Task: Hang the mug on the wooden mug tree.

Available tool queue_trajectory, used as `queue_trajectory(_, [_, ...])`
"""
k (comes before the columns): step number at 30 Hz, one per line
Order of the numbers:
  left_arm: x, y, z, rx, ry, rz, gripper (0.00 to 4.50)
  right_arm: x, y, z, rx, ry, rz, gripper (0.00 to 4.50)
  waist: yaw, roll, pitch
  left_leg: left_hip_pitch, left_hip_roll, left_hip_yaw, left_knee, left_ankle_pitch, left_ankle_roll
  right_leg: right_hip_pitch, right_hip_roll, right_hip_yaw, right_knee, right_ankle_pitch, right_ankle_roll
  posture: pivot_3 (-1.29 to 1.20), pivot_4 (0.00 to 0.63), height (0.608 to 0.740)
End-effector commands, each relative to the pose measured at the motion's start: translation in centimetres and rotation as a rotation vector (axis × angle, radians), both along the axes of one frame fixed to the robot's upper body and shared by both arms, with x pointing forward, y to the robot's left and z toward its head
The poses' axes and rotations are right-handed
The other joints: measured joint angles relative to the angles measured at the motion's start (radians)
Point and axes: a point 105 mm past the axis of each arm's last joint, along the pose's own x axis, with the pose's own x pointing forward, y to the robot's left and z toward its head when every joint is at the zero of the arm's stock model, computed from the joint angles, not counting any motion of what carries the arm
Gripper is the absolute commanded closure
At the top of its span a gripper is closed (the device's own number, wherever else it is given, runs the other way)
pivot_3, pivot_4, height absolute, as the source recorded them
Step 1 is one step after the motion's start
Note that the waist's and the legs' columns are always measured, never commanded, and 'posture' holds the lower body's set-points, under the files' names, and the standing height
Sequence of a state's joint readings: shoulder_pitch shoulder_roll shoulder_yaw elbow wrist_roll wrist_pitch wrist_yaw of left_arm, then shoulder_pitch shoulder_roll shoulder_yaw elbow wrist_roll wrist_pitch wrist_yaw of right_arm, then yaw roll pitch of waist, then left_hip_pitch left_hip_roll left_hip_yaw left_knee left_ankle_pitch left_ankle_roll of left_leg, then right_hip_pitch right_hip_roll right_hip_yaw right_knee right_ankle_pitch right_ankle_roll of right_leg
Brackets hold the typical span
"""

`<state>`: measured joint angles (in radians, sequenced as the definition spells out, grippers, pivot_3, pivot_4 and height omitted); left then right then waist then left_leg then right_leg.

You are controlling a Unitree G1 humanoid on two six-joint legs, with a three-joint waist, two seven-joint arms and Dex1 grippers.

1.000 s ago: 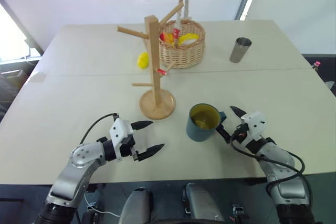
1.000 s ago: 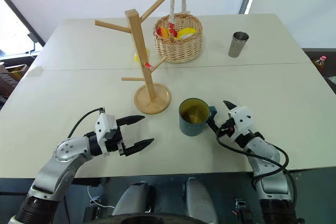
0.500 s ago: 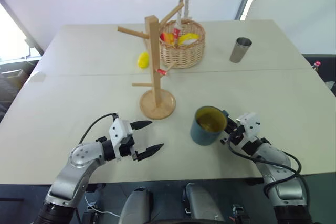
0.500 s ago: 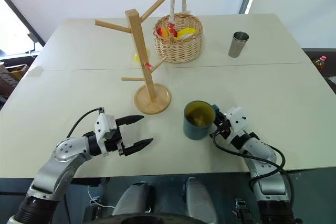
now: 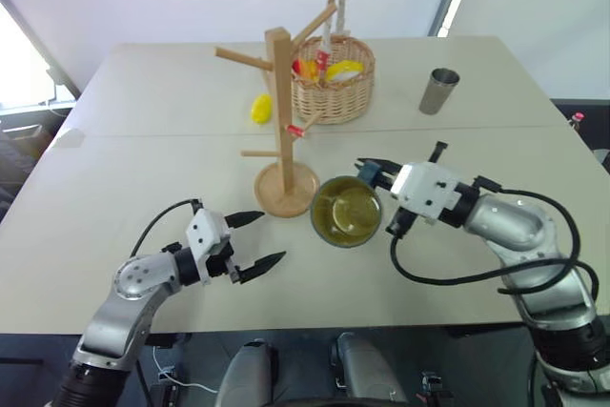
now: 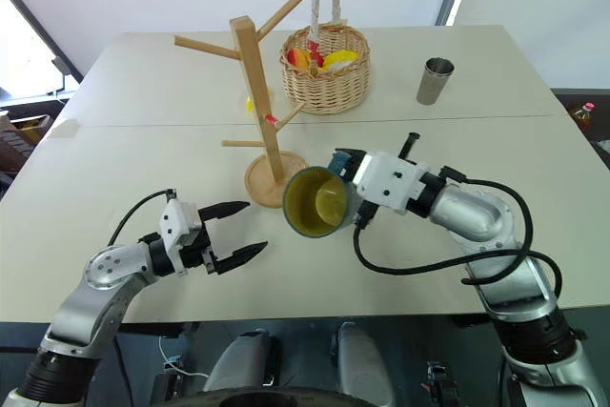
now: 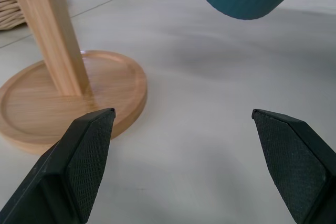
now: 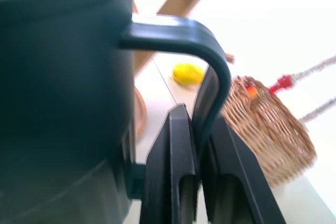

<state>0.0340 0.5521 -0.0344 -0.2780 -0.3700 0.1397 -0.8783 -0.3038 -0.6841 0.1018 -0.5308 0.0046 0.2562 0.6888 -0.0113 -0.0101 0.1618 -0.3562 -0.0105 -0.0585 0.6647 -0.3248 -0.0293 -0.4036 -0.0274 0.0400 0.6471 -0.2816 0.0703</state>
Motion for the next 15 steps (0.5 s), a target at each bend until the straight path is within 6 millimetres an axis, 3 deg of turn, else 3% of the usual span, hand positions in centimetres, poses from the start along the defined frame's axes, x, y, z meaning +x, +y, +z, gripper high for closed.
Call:
queue_trajectory(1, [0.5, 1.2, 1.7, -0.004, -0.071, 0.038, 0.0, -0.6, 1.5, 1.9, -0.023, -0.049, 0.039, 4.45, 0.0, 0.0, 0.0, 0.0, 0.0, 0.0, 0.0, 0.0, 0.0, 0.0, 0.0, 0.0, 0.0, 0.0, 0.0, 0.0, 0.15, 0.74])
queue_trajectory(8, [1.4, 3.3, 4.1, -0.025, -0.122, 0.094, 0.0, 0.3, 2.6, 3.7, -0.066, -0.069, 0.026, 4.45, -0.001, 0.0, 0.0, 0.0, 0.001, -0.001, 0.0, 0.0, 0.0, -0.001, 0.0, 0.0, 0.0, 0.0, 0.0, 0.0, 0.15, 0.74])
queue_trajectory(15, [1.7, 4.4, 5.3, -0.024, -0.137, 0.106, 0.0, 1.2, 4.3, 5.4, -0.114, -0.1, 0.047, 4.45, -0.003, 0.0, 0.0, -0.001, 0.0, 0.0, 0.0, 0.0, 0.0, -0.002, 0.0, 0.0, 0.0, 0.0, 0.0, 0.0, 0.15, 0.74])
